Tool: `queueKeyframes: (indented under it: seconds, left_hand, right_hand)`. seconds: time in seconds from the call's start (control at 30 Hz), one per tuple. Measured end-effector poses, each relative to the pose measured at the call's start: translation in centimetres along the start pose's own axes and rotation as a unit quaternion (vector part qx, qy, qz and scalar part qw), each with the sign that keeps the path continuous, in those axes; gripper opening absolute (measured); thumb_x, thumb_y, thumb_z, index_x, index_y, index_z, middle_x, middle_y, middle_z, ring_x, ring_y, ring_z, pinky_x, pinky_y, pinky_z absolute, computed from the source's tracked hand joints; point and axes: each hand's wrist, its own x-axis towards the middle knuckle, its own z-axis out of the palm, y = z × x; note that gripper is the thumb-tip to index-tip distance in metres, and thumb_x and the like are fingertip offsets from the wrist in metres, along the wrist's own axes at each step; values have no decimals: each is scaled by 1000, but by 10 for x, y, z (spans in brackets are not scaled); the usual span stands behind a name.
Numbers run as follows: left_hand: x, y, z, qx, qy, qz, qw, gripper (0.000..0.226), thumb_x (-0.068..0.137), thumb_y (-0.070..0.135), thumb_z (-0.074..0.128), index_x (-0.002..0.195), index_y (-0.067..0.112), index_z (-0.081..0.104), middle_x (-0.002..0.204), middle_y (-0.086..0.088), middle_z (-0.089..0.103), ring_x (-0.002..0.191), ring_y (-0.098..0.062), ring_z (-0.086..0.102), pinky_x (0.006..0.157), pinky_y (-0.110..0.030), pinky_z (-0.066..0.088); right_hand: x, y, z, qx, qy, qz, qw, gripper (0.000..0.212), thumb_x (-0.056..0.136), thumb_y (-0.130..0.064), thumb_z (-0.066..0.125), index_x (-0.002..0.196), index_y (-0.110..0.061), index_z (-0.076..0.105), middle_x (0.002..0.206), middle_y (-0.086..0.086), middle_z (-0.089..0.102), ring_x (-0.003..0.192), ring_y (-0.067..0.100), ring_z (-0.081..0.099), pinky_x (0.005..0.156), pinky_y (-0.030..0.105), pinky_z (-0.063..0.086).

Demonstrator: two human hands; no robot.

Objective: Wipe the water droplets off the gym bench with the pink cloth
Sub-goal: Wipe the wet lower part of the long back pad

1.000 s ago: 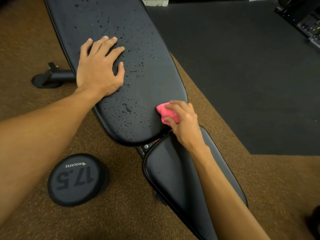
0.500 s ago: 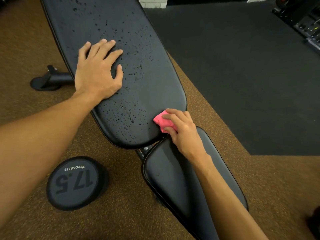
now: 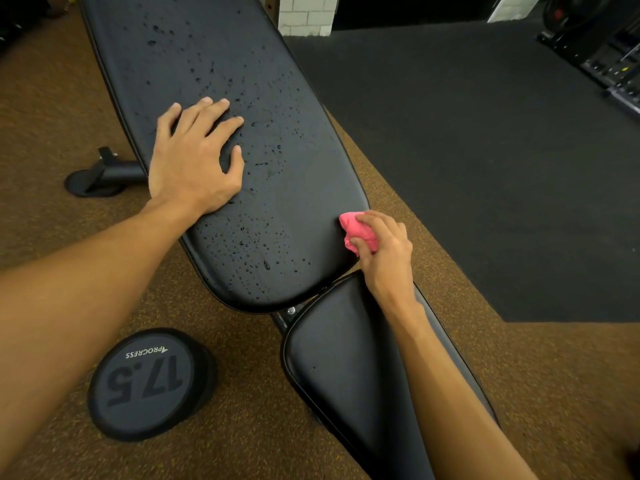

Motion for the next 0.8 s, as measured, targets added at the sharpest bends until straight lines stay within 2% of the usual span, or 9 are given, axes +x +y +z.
queueKeyframes:
  seconds: [0.1, 0.27, 0.37, 0.47, 0.6, 0.67, 0.73, 0.8]
  left_hand:
    - [0, 0, 0, 3, 1, -1, 1000, 49, 106, 42, 45, 150, 24, 56, 164, 1, 44, 156, -20, 33, 130, -48, 18]
    - [0, 0, 0, 4, 6, 0, 1000, 49, 105, 43, 46, 149, 25, 57, 164, 2, 45, 155, -19, 35, 129, -48, 19]
    - [0, 0, 1, 4, 8, -2, 1000, 49, 105, 44, 45, 149, 25, 58, 163, 3, 46, 155, -18, 35, 129, -47, 19]
    - [0, 0, 1, 2, 8, -3, 1000, 49, 105, 44, 45, 148, 25, 58, 163, 4, 46, 155, -18, 35, 129, -46, 19]
    - [0, -1, 2, 5, 14, -5, 1000, 48, 104, 43, 46, 148, 25, 59, 162, 5, 48, 155, -17, 36, 128, -46, 20]
    - [0, -1, 2, 5, 15, -7, 1000, 48, 104, 43, 46, 147, 25, 59, 163, 5, 48, 155, -17, 37, 128, -46, 21]
    - [0, -1, 2, 5, 14, -8, 1000, 48, 104, 43, 46, 147, 25, 59, 163, 5, 47, 155, -17, 37, 128, -46, 21]
    - [0, -1, 2, 5, 12, -9, 1000, 48, 105, 43, 46, 147, 25, 59, 163, 5, 47, 155, -17, 36, 128, -46, 20]
  right_hand:
    - [-10, -3, 0, -2, -17, -4, 1000, 35, 96, -10, 78, 131, -11, 73, 138, 4, 66, 116, 20, 51, 100, -3, 21]
    - [22, -2, 4, 3, 21, 15, 1000, 34, 95, -10, 78, 129, -9, 76, 134, 5, 70, 115, 26, 56, 99, -3, 21]
    - [13, -15, 12, 8, 21, -7, 1000, 34, 94, -9, 79, 128, -8, 76, 134, 7, 70, 113, 28, 55, 101, -1, 24]
    - [-20, -35, 22, 25, -10, -49, 998, 34, 94, -9, 81, 127, -8, 76, 135, 6, 68, 112, 25, 53, 105, 7, 29]
    - [-54, -58, 34, 32, -52, -108, 992, 33, 95, -10, 80, 127, -9, 74, 137, 6, 65, 111, 27, 53, 106, 27, 43]
    - [-57, -58, 33, 37, -67, -132, 988, 32, 97, -12, 79, 128, -10, 73, 139, 7, 65, 113, 28, 53, 107, 31, 45]
    - [-50, -49, 29, 31, -72, -136, 988, 33, 96, -13, 81, 128, -9, 73, 139, 6, 65, 114, 28, 54, 109, 30, 44]
    - [-37, -37, 23, 21, -57, -108, 992, 35, 94, -12, 81, 128, -8, 74, 138, 7, 65, 114, 28, 54, 111, 21, 39]
